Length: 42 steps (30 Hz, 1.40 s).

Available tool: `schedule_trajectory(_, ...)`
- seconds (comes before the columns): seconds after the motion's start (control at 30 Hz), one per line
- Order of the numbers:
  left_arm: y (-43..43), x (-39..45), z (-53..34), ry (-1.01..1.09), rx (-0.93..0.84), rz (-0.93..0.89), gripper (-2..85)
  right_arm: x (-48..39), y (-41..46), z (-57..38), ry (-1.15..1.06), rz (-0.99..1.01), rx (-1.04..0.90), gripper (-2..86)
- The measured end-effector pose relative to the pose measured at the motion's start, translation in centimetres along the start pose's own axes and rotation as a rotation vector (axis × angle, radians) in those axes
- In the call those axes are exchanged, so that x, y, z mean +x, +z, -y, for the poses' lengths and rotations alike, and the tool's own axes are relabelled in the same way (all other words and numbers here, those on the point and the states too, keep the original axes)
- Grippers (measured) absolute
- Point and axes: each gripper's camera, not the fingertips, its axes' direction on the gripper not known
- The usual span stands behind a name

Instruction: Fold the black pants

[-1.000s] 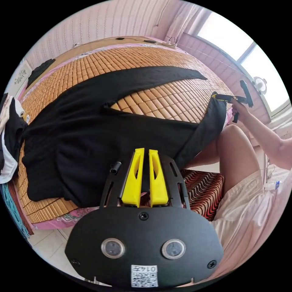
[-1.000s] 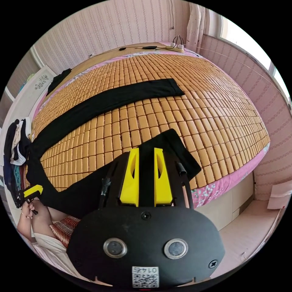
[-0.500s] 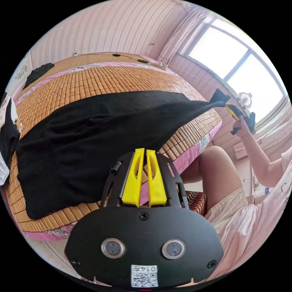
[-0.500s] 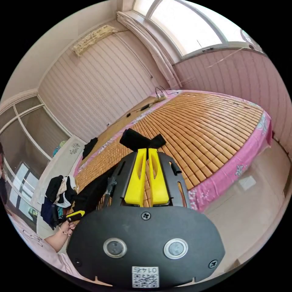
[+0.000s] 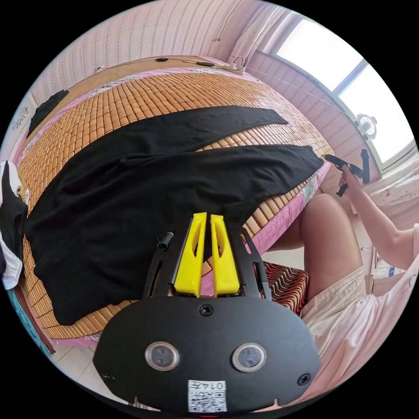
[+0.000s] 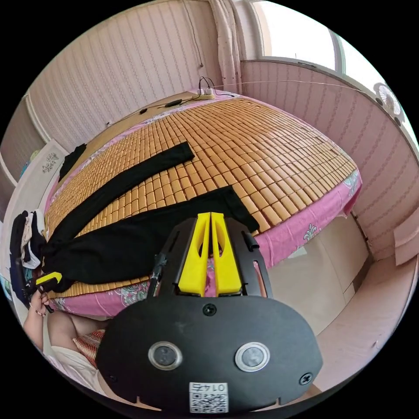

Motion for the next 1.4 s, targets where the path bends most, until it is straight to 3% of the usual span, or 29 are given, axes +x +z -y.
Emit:
schedule_trajectory(0.13, 0.9, -0.1, -0.5, -0.013, -0.074, 0.029, -0.4, -2.9, 5.6, 1.9, -0.075, -0.12, -0.095, -0.7)
schedule_trajectory(0.33, -0.4, 1.0, -1.5, 0.071, -0.145, 0.071, -0.7, -5.0, 8.9, 2.4, -0.084, -0.116, -0.065, -0.3)
schedule_trajectory(0.63, -5.4, -1.5, -3.8, -0.073, -0.03, -0.053, 1.9, -9.8, 8.6, -1.1, -0.105, -0.062, -0.022, -0.3)
schedule_trajectory(0.8, -11.3, -6.5, -8.3, -0.23, 0.051, 0.086, 4.0, -15.2, 8.7, -5.6, -0.227, -0.054, -0.071, -0.3)
schedule_trajectory(0.93, -15.6, -12.9, -14.4, -0.452, 0.074, 0.218, 5.8, -22.0, 9.4, -7.2, -0.386, -0.024, -0.088, -0.4)
schedule_trajectory(1.07, -18.3, -18.7, -20.3, -0.683, 0.174, 0.17, 8.5, -32.3, 10.7, -7.8, -0.579, 0.105, -0.092, -0.4)
schedule_trajectory(1.23, -18.1, -21.8, -22.6, -0.756, 0.192, 0.104, 10.8, -47.0, 12.8, -10.9, -0.815, 0.277, -0.092, -0.1)
schedule_trajectory(1.4, -18.7, -23.8, -23.6, -0.746, 0.126, 0.109, 2.9, -61.2, 13.7, -15.6, -1.075, 0.437, -0.097, 0.2)
